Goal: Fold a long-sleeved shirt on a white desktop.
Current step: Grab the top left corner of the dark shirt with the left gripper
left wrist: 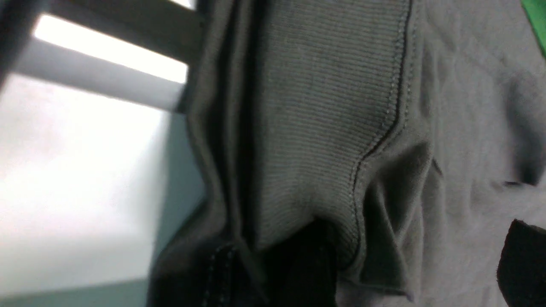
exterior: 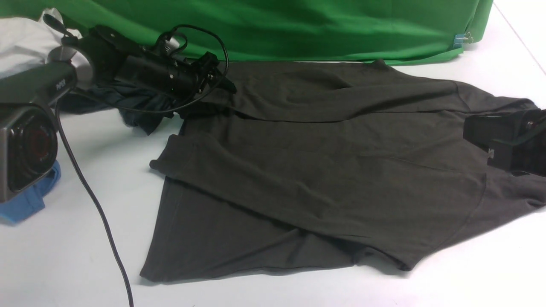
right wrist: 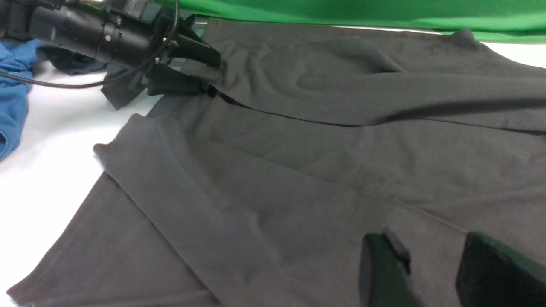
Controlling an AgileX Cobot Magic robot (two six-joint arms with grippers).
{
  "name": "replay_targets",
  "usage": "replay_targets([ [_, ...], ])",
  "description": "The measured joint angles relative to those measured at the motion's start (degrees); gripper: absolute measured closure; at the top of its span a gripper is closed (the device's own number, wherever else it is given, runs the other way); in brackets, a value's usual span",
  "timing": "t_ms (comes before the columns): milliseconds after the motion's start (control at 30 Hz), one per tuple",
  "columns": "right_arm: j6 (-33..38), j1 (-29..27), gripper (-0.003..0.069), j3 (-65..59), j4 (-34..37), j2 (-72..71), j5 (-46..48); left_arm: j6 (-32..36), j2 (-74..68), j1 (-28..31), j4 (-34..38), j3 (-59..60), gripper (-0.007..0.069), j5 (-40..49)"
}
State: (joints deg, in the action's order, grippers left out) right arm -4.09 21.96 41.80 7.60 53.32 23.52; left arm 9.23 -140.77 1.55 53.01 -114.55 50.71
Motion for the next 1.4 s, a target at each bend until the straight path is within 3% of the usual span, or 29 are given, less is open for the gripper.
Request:
replay_targets([
  [400,-0.04,0.0,0.0414,0.0,0.0,0.0,0.0,4.79,0.18,0.06,2.7,0.0,0.0096,0.0],
  [633,-0.04,0.0,0.0414,0.0,0.0,0.0,0.0,5.94,0.58,0.06,1.71,0.0,0.0263,-0.58],
  [700,-0.04,0.0,0.0414,0.0,0.0,0.0,0.0,5.75,0.58,0.06,0.14,0.0,0.0347,-1.07],
  [833,-0.04,0.0,0.0414,0.0,0.0,0.0,0.0,3.7,0.58,0.06,-3.47,0.0,0.0475,-1.74],
  [933,-0.11,0.0,0.0414,0.0,0.0,0.0,0.0,0.14,0.58,0.19,-6.33,0.0,0.0528,-1.79],
  [1067,-0.5,0.0,0.0414,0.0,0.0,0.0,0.0,-2.23,0.58,0.37,-8.88,0.0,0.0542,-1.79],
  [1400,-1.28,0.04,0.0414,0.0,0.0,0.0,0.0,1.34,0.58,0.45,-6.39,0.0,0.0542,-2.22],
])
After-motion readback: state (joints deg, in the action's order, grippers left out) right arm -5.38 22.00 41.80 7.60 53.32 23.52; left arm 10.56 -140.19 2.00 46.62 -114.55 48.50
